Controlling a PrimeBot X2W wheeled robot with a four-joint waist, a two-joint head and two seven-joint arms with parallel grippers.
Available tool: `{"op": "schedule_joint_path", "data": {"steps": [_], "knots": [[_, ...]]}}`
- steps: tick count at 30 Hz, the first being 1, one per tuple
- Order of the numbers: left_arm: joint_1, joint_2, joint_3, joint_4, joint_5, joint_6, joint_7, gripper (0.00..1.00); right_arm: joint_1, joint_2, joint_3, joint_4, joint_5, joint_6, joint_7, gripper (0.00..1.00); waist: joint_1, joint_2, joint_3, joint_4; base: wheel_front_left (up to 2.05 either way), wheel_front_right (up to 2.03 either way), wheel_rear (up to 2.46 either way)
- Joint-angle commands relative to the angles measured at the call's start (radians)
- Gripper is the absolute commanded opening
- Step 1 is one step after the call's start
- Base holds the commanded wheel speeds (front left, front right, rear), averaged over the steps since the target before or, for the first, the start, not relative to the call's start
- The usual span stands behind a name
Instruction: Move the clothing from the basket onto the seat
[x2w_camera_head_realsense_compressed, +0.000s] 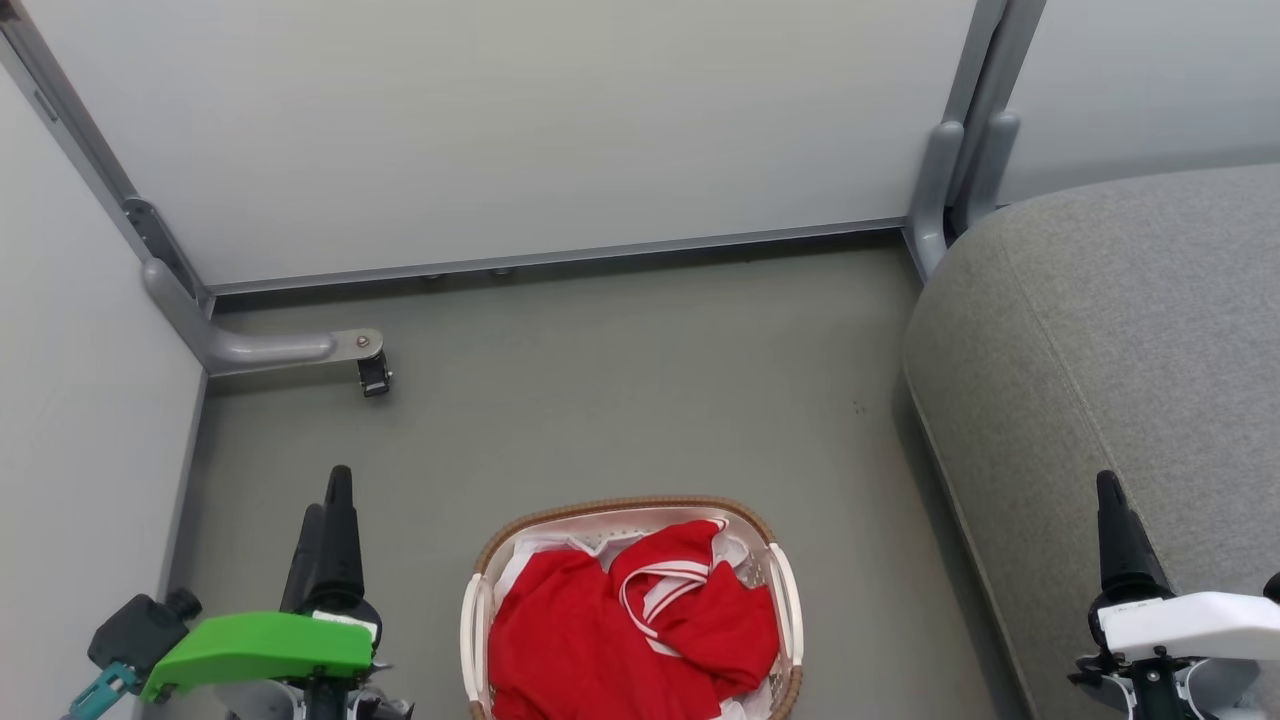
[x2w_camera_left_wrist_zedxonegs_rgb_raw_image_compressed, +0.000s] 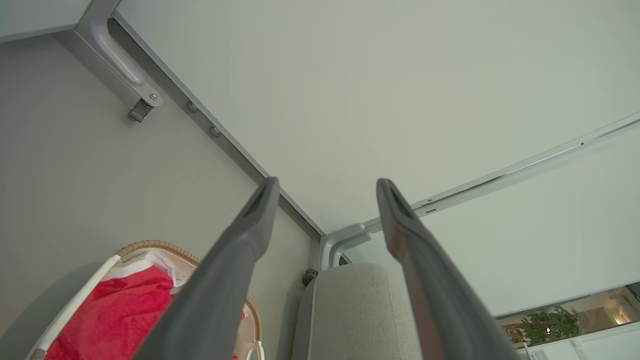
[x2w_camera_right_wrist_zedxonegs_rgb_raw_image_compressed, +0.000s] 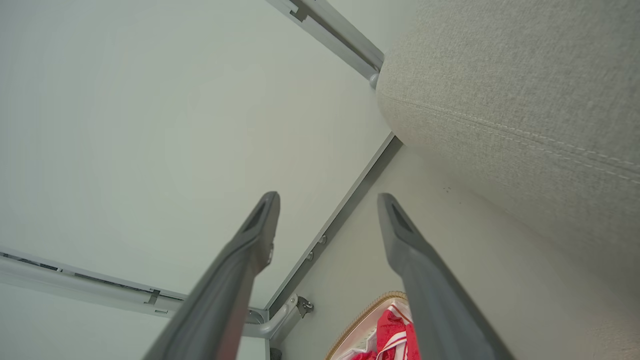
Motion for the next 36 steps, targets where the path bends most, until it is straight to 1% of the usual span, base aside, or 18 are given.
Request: {"op": "schedule_joint_path", "data": {"steps": [1, 2, 6, 10, 18, 25, 27, 36], "knots": [[0.004, 0.005, -0.016, -0.026, 0.087, 0.013, -0.016, 1.00, 0.002, -0.007, -0.002, -0.023, -0.075, 0.000, -0.017, 1.00, 0.0000, 0.0000, -0.001, 0.001, 0.00, 0.00, 0.00], [0.004, 0.005, -0.017, -0.026, 0.092, 0.014, -0.017, 1.00, 0.003, -0.007, -0.001, -0.024, -0.080, 0.000, -0.018, 1.00, 0.0000, 0.0000, -0.001, 0.001, 0.00, 0.00, 0.00], [0.009, 0.006, -0.034, -0.037, 0.196, 0.036, -0.030, 1.00, 0.012, -0.008, 0.013, -0.036, -0.158, 0.000, -0.030, 1.00, 0.0000, 0.0000, -0.002, 0.002, 0.00, 0.00, 0.00], [0.017, 0.006, -0.050, -0.047, 0.272, 0.052, -0.042, 1.00, 0.018, -0.008, 0.025, -0.039, -0.222, 0.000, -0.042, 1.00, 0.0000, 0.0000, -0.003, 0.003, 0.00, 0.00, 0.00], [0.028, 0.007, -0.073, -0.053, 0.381, 0.067, -0.064, 1.00, 0.032, -0.009, 0.057, -0.037, -0.373, 0.000, -0.065, 1.00, 0.0000, 0.0000, -0.003, 0.006, 0.00, 0.00, 0.00], [0.039, 0.008, -0.091, -0.047, 0.461, 0.077, -0.082, 1.00, 0.039, -0.010, 0.074, -0.032, -0.469, 0.000, -0.082, 1.00, 0.0000, 0.0000, -0.004, 0.008, 0.00, 0.00, 0.00], [0.041, 0.008, -0.102, -0.043, 0.490, 0.082, -0.090, 1.00, 0.040, -0.010, 0.081, -0.032, -0.512, 0.000, -0.091, 1.00, 0.0000, 0.0000, -0.004, 0.009, 0.00, 0.00, 0.00], [0.049, 0.009, -0.127, -0.022, 0.569, 0.097, -0.111, 1.00, 0.049, -0.011, 0.085, -0.038, -0.605, 0.000, -0.112, 1.00, 0.0000, 0.0000, -0.004, 0.011, 0.00, 0.00, 0.00]]}}
